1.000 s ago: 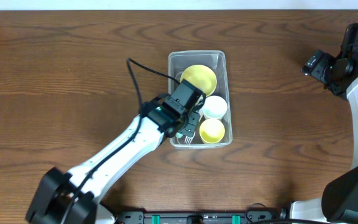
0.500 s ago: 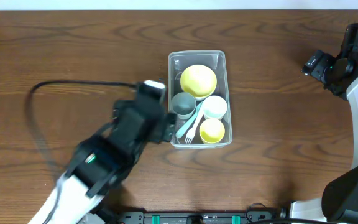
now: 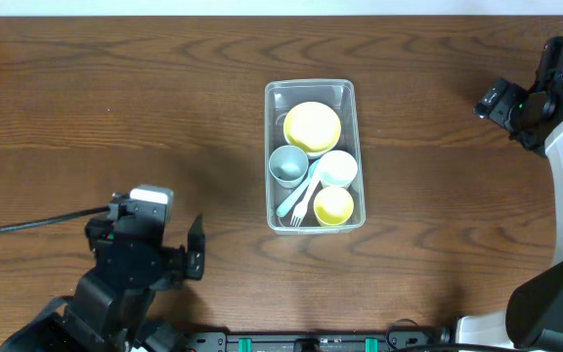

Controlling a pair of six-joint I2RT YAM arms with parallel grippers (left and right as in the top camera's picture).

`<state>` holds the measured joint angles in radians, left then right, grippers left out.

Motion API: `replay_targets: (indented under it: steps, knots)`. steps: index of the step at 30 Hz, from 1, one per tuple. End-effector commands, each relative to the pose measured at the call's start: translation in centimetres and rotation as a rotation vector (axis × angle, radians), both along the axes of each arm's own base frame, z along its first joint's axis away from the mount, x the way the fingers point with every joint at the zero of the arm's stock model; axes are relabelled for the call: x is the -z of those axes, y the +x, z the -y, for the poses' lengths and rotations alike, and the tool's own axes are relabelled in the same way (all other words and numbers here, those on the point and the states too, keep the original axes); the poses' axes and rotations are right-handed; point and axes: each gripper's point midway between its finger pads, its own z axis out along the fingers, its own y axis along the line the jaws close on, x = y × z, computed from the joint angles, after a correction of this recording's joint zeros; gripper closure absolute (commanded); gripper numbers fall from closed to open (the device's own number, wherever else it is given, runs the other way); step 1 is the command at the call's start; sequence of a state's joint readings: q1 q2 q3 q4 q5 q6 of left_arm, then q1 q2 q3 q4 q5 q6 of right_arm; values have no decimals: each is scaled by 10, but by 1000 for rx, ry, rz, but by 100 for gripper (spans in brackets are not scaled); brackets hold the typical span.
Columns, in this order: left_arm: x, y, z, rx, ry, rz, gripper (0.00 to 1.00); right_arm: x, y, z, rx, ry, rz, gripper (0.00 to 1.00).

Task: Pack container

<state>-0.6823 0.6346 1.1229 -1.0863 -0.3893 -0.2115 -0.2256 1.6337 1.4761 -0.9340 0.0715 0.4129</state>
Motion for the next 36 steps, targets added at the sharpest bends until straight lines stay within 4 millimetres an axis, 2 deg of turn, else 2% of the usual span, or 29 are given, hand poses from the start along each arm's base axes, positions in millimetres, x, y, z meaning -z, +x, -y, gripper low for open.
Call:
replay_targets:
  steps: [1,8,17,23,30,36]
  knots:
    - [-3,-8,-15,-26,37,9,2,2,0,1,5,-1,-6,1]
    - [-13,-20,-42,-102,45,86,2,2,0,1,5,-1,-6,1]
    - [-23,-53,-72,-132,-76,230,2,2,0,1,5,-1,-6,1]
    - [-27,-62,-86,-225,-153,330,2,2,0,1,5,-1,-6,1]
    - [-35,-44,-63,-218,-246,392,2,2,0,1,5,-1,-6,1]
    - [-27,2,-35,-126,-286,487,2,2,0,2,5,-1,-7,1]
